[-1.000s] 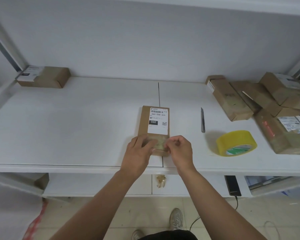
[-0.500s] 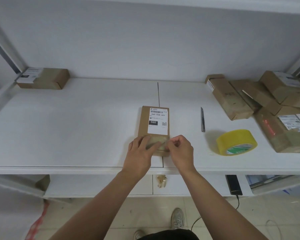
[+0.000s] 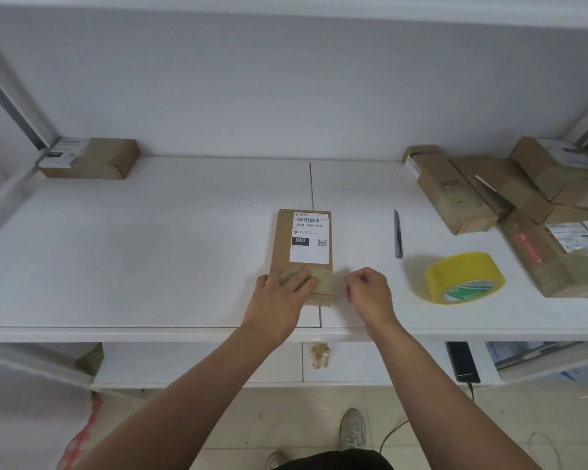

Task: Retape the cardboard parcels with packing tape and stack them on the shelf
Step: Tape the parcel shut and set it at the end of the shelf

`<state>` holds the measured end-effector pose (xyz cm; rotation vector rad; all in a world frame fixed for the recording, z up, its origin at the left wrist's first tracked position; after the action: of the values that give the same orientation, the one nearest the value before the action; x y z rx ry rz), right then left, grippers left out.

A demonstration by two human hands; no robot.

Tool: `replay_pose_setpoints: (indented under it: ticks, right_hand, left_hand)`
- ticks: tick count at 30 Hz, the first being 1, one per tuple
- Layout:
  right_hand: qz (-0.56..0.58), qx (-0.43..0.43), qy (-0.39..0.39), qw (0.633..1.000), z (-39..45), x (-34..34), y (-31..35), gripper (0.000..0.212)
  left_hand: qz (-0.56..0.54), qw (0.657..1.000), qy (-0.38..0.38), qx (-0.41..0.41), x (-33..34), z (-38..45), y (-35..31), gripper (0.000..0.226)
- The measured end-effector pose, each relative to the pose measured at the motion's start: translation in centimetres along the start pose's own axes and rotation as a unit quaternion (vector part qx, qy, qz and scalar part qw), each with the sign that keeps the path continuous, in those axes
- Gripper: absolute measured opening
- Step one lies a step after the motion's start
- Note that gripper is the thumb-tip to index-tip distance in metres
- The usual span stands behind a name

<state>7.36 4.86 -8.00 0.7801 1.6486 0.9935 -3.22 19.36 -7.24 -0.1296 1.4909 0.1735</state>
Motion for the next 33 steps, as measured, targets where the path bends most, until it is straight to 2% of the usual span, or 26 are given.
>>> replay_pose_setpoints:
  ticks: [5, 7, 9, 16, 19, 23, 26, 29, 31, 33]
  right_hand:
    - [0.008, -0.013, 0.055, 0.998, -0.2, 0.1, 0.5, 0.026]
    - [-0.025, -0.038, 0.083, 0.996, -0.3, 0.7, 1.0, 0.032]
    - [-0.053, -0.053, 0.098, 0.992, -0.3, 1.2, 1.2, 0.030]
    - [-0.027, -0.017, 0.092, 0.995, 0.0, 1.6, 0.4, 0.028]
    - [0.010, -0.008, 0.088, 0.996, -0.1, 1.8, 0.2, 0.023]
    - [0.021, -0.004, 0.075, 0.997, 0.1, 1.1, 0.0, 0.020]
    - [0.017, -0.012, 0.078, 0.997, 0.2, 1.0, -0.1, 0.022]
    - [0.012, -0.016, 0.097, 0.995, 0.1, 1.8, -0.2, 0.032]
    - [0.004, -0.024, 0.105, 0.994, 0.1, 2.3, -0.2, 0.030]
    - [0.009, -0.025, 0.103, 0.994, 0.0, 2.4, -0.5, 0.026]
  left_hand:
    - [0.004, 1.000, 0.010, -0.005, 0.1, 0.0, -0.2, 0.088]
    - [0.008, 1.000, 0.014, -0.006, 0.1, -0.1, -0.3, 0.090]
    - [0.014, 1.000, 0.016, -0.013, 0.0, 0.0, -0.2, 0.092]
    - [0.005, 0.999, 0.027, -0.019, 0.1, -0.2, -0.3, 0.077]
    - [-0.002, 0.999, 0.034, -0.027, -0.4, -0.1, -0.3, 0.079]
    - [-0.002, 0.996, 0.085, -0.030, -0.3, -0.1, -0.4, 0.071]
    - [0.005, 0.997, 0.067, -0.026, -0.2, -0.1, -0.7, 0.069]
    - [0.004, 0.998, 0.060, -0.036, 0.4, 0.1, -0.4, 0.068]
    - [-0.003, 0.999, 0.021, -0.049, 0.3, 0.2, -0.2, 0.067]
    - [-0.010, 0.998, 0.016, -0.054, 0.3, 0.1, -0.2, 0.064]
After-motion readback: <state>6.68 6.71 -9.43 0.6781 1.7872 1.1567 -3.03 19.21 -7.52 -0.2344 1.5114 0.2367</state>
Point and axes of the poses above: each hand's wrist, its own z-axis towards the middle knuckle, its own x-axis out of the palm, y = z × x, the point moved 5 cm from there along z, towards the middle knuckle, and after that the axes turned 9 degrees about -x, right-handed, at the moved point
